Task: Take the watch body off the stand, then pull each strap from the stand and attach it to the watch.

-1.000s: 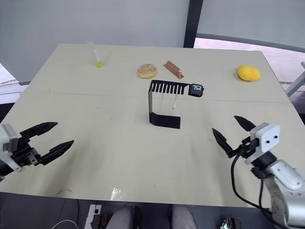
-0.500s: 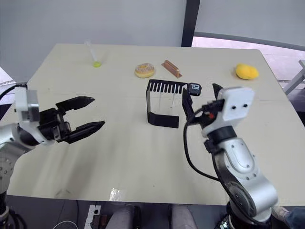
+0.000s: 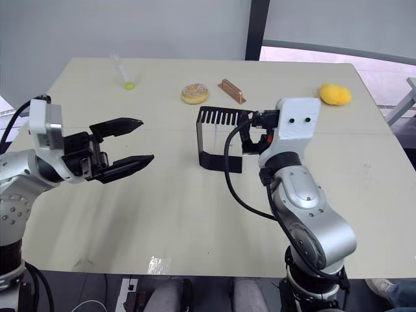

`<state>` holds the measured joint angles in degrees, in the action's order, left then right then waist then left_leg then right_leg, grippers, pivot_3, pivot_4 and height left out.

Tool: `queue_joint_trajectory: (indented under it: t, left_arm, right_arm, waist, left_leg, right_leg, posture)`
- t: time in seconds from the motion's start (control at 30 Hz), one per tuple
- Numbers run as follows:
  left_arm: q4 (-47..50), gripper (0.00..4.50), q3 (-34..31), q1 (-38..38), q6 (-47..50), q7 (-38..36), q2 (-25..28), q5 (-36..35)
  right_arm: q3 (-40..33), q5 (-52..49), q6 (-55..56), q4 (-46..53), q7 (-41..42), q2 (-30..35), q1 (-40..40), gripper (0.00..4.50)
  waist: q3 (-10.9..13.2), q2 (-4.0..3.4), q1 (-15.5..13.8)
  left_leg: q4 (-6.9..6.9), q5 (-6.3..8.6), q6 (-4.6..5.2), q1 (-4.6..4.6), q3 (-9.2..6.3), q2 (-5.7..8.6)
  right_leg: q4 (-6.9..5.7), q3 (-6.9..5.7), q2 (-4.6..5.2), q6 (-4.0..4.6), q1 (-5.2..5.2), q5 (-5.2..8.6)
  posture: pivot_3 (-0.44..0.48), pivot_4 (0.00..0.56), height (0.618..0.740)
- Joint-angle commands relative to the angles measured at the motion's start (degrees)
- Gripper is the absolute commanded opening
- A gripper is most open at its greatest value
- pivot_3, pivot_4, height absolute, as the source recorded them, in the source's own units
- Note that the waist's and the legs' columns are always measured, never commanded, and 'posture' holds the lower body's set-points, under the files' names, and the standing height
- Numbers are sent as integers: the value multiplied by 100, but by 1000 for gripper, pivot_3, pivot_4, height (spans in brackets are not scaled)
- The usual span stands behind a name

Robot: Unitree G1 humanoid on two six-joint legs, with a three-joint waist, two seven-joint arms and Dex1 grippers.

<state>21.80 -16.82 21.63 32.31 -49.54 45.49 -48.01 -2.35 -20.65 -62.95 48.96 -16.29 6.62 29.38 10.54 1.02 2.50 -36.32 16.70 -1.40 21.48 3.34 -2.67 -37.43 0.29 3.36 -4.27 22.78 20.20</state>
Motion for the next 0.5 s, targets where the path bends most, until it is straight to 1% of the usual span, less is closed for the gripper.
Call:
queue_joint_trajectory:
  t: [0.03, 0.5]
  left_arm:
    - [149, 4480, -37, 78, -83, -22, -3, -13]
    - [306, 4480, -89, -25, -65, 95, -7, -27]
  right_arm:
    - [-13, 186, -10, 20, -58, -135, 200, 4500]
    - [-54, 434, -167, -235, 136, -358, 405, 4500]
  waist:
    - [0, 0, 18]
    - [0, 0, 73]
  left_leg:
    - [0, 0, 0, 0, 0, 0]
    - [5, 0, 1, 0, 2, 0]
  right_leg:
    - [0, 1, 0, 0, 0, 0]
    - [-1, 2, 1, 0, 1, 0]
  posture:
    - [0, 150, 740]
    - [0, 150, 740]
